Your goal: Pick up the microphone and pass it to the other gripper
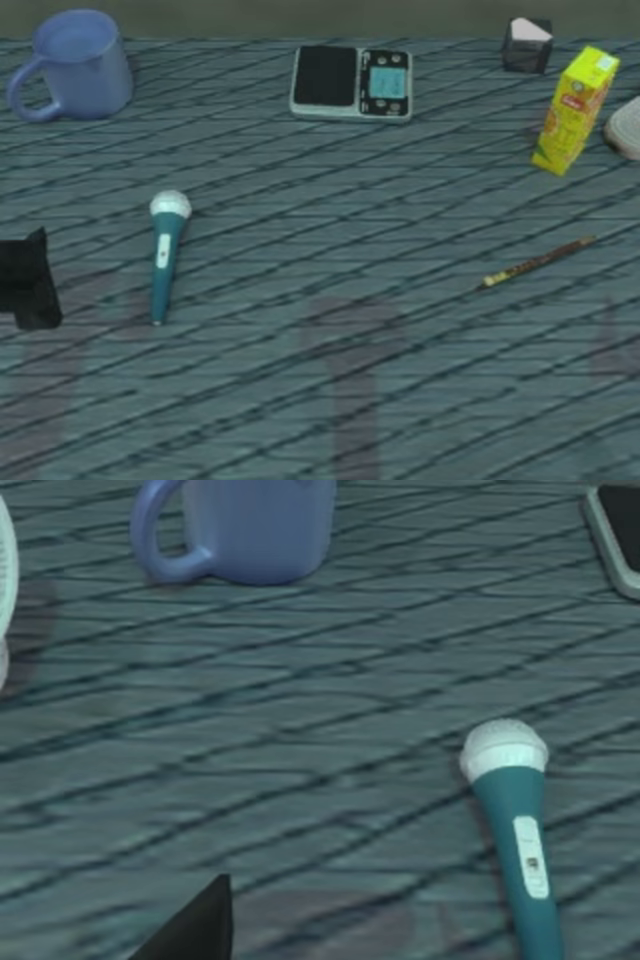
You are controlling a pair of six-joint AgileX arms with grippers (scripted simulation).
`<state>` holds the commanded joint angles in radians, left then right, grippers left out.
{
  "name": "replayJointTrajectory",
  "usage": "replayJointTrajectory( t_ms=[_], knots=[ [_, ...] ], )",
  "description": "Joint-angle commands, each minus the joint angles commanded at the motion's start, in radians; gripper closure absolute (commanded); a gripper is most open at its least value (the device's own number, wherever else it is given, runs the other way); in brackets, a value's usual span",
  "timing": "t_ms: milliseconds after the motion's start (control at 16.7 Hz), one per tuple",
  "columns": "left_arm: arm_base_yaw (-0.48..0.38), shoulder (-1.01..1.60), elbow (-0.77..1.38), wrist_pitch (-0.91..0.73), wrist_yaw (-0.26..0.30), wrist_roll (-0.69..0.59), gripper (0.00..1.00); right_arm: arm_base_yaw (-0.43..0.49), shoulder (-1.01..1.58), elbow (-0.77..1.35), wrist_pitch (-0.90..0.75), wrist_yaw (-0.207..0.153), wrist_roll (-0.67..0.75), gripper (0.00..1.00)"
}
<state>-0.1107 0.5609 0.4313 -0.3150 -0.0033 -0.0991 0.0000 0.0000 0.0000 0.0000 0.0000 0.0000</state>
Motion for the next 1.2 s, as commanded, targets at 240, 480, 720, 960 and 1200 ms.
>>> replayJointTrajectory(
  t_ms=[240, 480, 720, 960, 1200],
  knots=[
    [-0.062, 0.407, 0.277, -0.206, -0.012, -0.061, 0.0, 0.0, 0.0, 0.0, 0.0, 0.0, 0.0, 0.0],
    [-0.124, 0.803, 0.545, -0.4, -0.021, -0.118, 0.0, 0.0, 0.0, 0.0, 0.0, 0.0, 0.0, 0.0],
    [-0.176, 1.109, 0.753, -0.549, -0.023, -0.163, 0.0, 0.0, 0.0, 0.0, 0.0, 0.0, 0.0, 0.0],
    [-0.205, 1.259, 0.862, -0.627, -0.022, -0.187, 0.0, 0.0, 0.0, 0.0, 0.0, 0.0, 0.0, 0.0],
    [-0.207, 1.27, 0.87, -0.634, -0.022, -0.188, 0.0, 0.0, 0.0, 0.0, 0.0, 0.0, 0.0, 0.0]
  ],
)
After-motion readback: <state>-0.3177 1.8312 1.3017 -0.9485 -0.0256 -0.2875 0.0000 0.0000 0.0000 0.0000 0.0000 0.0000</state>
